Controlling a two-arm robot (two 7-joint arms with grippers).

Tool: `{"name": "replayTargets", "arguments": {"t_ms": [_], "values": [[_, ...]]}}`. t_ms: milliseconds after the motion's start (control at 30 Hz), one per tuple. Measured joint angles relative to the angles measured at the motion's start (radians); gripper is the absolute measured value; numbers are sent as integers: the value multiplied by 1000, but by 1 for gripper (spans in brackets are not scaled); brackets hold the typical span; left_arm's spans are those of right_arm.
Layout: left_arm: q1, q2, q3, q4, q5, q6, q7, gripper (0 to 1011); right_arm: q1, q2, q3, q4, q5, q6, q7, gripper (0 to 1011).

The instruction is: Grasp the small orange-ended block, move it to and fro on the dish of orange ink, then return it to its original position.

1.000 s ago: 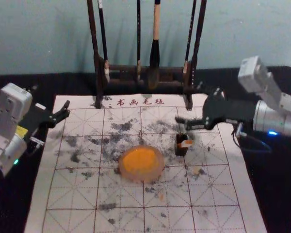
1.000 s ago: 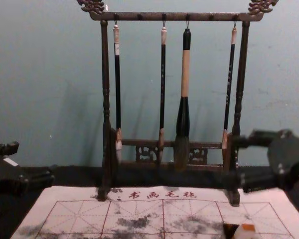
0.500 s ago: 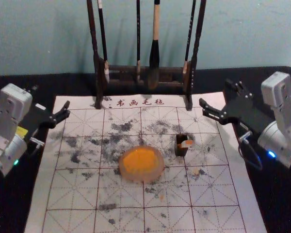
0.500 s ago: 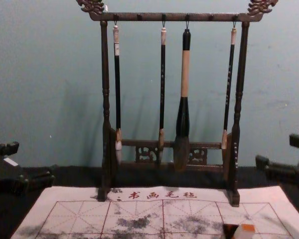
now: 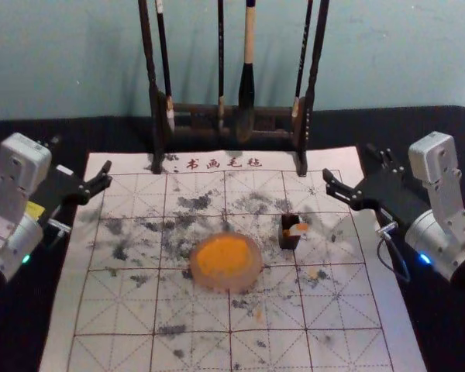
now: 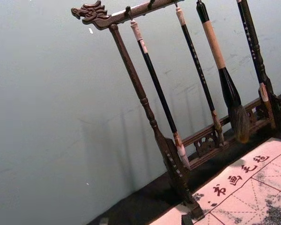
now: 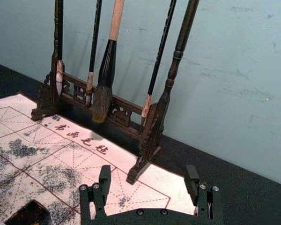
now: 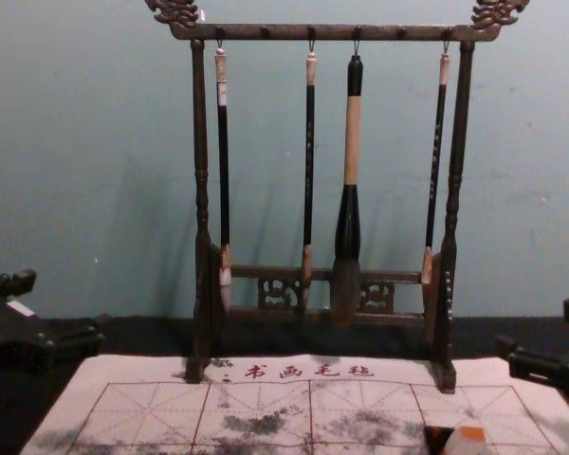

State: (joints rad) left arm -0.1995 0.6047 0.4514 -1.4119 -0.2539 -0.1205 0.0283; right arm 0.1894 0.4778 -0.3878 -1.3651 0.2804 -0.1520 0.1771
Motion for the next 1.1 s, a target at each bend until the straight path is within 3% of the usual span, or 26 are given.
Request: {"name": "replayTargets", "arguments": {"t_ms": [1100], "values": [[0,0,0,0,0,0,0,1001,0,8,-3,-11,4,-2,7,1000]]}}
